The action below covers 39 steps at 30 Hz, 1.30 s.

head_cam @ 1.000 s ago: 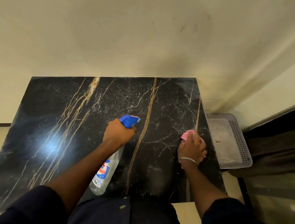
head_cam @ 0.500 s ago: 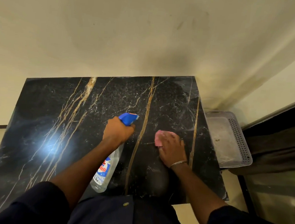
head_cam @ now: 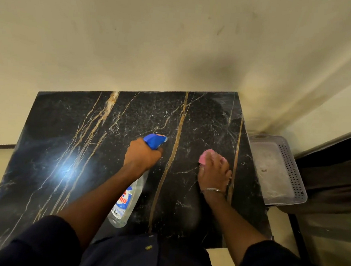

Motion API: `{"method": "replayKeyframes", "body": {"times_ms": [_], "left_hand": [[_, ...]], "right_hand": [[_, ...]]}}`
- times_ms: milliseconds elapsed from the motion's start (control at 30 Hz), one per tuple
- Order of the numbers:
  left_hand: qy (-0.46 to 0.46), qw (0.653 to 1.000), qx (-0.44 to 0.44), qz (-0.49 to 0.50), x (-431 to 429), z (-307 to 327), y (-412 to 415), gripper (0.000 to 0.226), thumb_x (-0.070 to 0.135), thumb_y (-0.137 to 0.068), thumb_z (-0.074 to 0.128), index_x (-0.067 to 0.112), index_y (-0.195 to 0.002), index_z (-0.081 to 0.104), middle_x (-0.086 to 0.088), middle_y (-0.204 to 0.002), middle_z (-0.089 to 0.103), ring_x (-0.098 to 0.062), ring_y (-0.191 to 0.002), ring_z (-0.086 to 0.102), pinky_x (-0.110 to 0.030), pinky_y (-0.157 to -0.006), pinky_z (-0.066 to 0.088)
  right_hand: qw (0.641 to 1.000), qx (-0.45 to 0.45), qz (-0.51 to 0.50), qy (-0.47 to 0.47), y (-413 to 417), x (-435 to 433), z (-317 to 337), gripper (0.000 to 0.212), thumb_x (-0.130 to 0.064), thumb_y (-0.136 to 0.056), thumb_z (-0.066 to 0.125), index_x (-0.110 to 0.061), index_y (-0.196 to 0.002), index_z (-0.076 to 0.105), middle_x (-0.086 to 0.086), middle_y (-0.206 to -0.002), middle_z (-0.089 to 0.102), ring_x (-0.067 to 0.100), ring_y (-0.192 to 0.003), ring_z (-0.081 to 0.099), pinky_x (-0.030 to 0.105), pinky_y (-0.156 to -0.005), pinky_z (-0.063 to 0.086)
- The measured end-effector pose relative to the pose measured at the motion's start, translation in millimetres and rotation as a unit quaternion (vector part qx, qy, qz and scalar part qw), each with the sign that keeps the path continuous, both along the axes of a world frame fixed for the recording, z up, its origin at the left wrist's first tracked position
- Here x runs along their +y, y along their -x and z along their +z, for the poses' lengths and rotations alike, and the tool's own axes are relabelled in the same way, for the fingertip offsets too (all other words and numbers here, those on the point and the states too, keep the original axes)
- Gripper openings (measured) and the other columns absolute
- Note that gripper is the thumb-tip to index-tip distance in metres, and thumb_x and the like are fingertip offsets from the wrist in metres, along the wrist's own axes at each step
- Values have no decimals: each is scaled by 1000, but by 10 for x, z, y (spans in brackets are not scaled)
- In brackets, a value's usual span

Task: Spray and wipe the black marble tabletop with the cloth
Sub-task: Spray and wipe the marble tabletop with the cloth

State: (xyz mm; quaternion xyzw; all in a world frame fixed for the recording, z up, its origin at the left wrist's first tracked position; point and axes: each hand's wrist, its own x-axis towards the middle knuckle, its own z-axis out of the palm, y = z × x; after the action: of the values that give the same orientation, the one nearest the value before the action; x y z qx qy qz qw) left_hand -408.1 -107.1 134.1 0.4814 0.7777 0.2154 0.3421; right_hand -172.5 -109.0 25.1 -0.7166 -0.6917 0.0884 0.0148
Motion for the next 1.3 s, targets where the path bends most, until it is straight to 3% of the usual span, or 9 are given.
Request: {"method": "replayKeyframes", "body": {"times_ms": [233, 367, 467, 567, 733, 933, 1067, 1200, 1300], "left_hand": [[-9, 1000, 11, 17, 21, 76, -50, 13, 22, -81, 70, 16, -85, 59, 0, -66, 58, -8, -55, 53, -19, -51, 41], [5, 1000, 4, 6, 24, 88, -51, 13, 21, -82, 70, 16, -86, 59, 2, -67, 59, -9, -58, 56, -18, -52, 41], [3, 999, -2, -43, 32, 134, -98, 17, 23, -84, 71, 18, -88, 55, 6, -69, 56, -6, -60, 53, -17, -54, 40], [-6, 996, 4, -84, 55, 183, -177, 20, 25, -84, 72, 21, -89, 53, 9, -69, 54, -4, -62, 52, -16, -57, 40], [-3, 993, 0, -122, 92, 210, -318, 18, 23, -79, 73, 18, -90, 59, 3, -72, 60, -13, -65, 59, -27, -64, 50], [5, 996, -17, -91, 128, 202, -384, 28, 23, -76, 74, 16, -98, 61, 1, -75, 63, -9, -61, 58, -18, -55, 43], [-10, 993, -7, -116, 135, 241, -332, 17, 22, -83, 70, 18, -94, 58, 4, -73, 58, -9, -63, 56, -18, -58, 45], [-3, 996, 3, -89, 139, 220, -234, 15, 26, -86, 69, 20, -89, 55, 8, -68, 55, -6, -60, 53, -14, -54, 39], [17, 996, 12, -83, 158, 170, -175, 18, 29, -85, 70, 21, -86, 55, 8, -66, 55, -5, -58, 54, -13, -52, 37]], "right_hand": [[965, 60, 253, 22, 689, -229, -116, 54, -39, -86, 50, -25, -139, 46, 4, -142, 49, 37, -124, 47, 52, -91, 48], [939, 285, 180, 69, 496, -108, -58, 48, -28, -95, 39, -33, -142, 46, -8, -143, 49, 20, -126, 45, 36, -102, 41], [699, 671, -192, 154, 306, -8, 330, 36, -18, -98, 49, -18, -132, 58, 3, -123, 64, 21, -109, 61, 26, -88, 49], [404, 824, -328, 225, -8, 41, 507, 39, -25, -97, 42, -8, -121, 68, 12, -125, 66, 30, -110, 64, 42, -100, 42], [250, 900, -221, 282, -98, 39, 392, 53, -28, -96, 38, 7, -132, 54, 22, -145, 46, 21, -149, 18, 50, -117, 19], [287, 896, -224, 255, -33, 184, 418, 74, -18, -49, 92, -6, -118, 70, 16, -132, 61, 33, -116, 62, 47, -96, 49], [375, 856, -296, 198, 48, 331, 480, 46, -24, -80, 68, -8, -123, 67, 16, -130, 62, 32, -120, 59, 44, -109, 38], [872, 435, -221, -23, 44, 466, 267, 45, -34, -93, 46, -20, -135, 56, 8, -135, 58, 30, -118, 54, 47, -100, 46], [994, 94, -59, 3, 150, 431, 22, 50, -41, -93, 47, -25, -140, 48, 3, -148, 43, 33, -128, 38, 50, -100, 38]]}}
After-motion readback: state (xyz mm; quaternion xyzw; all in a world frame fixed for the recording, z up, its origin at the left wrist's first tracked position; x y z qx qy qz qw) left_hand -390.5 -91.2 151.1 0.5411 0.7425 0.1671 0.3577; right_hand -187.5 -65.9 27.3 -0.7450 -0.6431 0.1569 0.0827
